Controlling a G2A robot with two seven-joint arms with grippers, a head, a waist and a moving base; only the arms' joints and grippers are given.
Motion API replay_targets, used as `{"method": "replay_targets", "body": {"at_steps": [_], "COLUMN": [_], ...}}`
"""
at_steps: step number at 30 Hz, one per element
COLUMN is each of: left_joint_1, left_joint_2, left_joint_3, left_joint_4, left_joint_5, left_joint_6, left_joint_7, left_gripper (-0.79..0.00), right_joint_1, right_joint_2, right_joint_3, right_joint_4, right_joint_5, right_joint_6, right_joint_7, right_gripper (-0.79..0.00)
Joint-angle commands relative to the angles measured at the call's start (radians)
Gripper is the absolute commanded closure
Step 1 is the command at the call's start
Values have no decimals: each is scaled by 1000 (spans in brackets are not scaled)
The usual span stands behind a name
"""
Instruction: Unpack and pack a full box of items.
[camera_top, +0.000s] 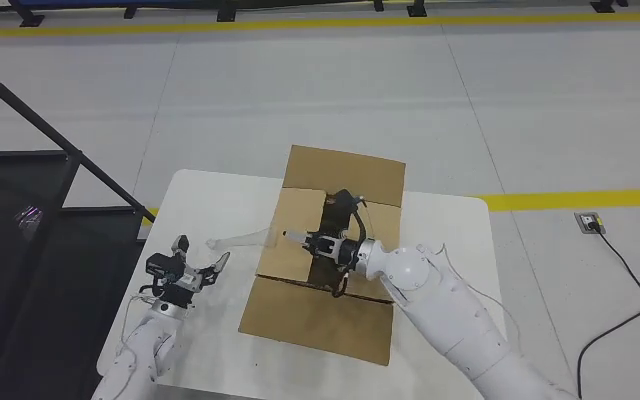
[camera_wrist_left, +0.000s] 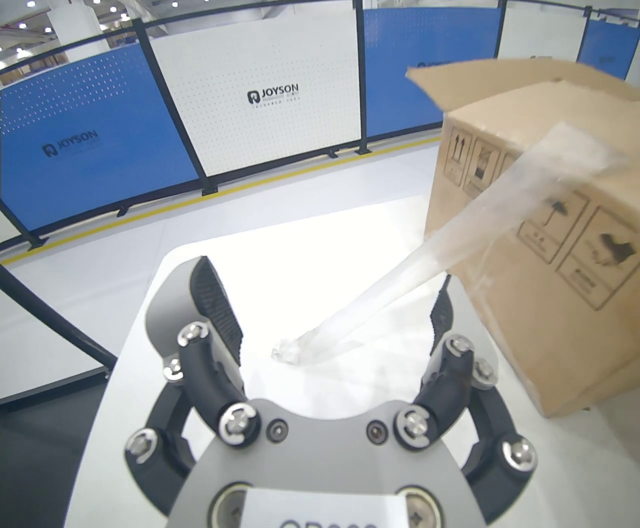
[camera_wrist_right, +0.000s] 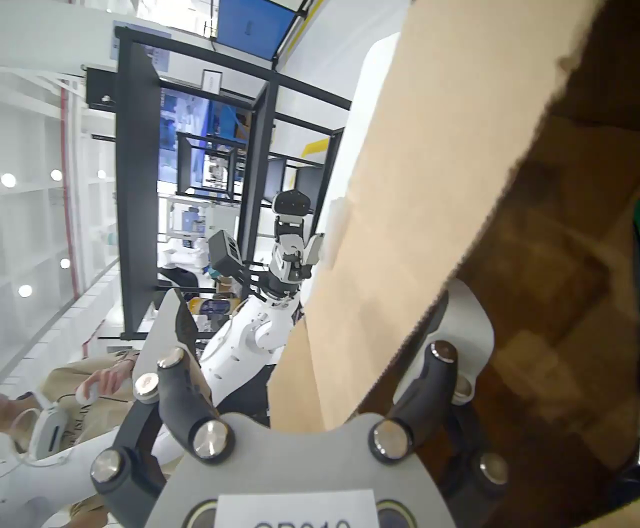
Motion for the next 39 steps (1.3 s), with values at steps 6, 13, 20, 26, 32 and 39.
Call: {"method": "replay_targets", "body": {"at_steps": [6,13,20,26,32,39], "left_joint_1": [187,295,249,189,170,197], "left_joint_2": [29,48,38,25,18,22], "left_joint_3": [-101,-138,-100,-63,-79,-139], "left_joint_4": [-288,-490,-515,-490,-461,-431], "left_joint_5": [8,81,3,-54,-111,-130], "left_joint_6": [-72,-201,-193,-152,-85,-46], "left_joint_7": [-46,-97,-169,-214,-232,-225], "left_gripper": [-785,-785,-785,-785,-785,-785], "right_joint_1": [37,67,105,129,147,102], "right_joint_2": [-21,-58,-104,-142,-167,-144], "right_joint_3": [5,-47,-96,-130,-141,-73], "right_joint_4": [20,-14,26,76,121,46], "right_joint_5": [95,63,85,111,128,25], "right_joint_6": [-59,-42,-47,-81,-135,-230], "right_joint_7": [67,-13,-63,-68,-17,-71], "right_gripper": [-785,-785,-785,-785,-785,-785]}}
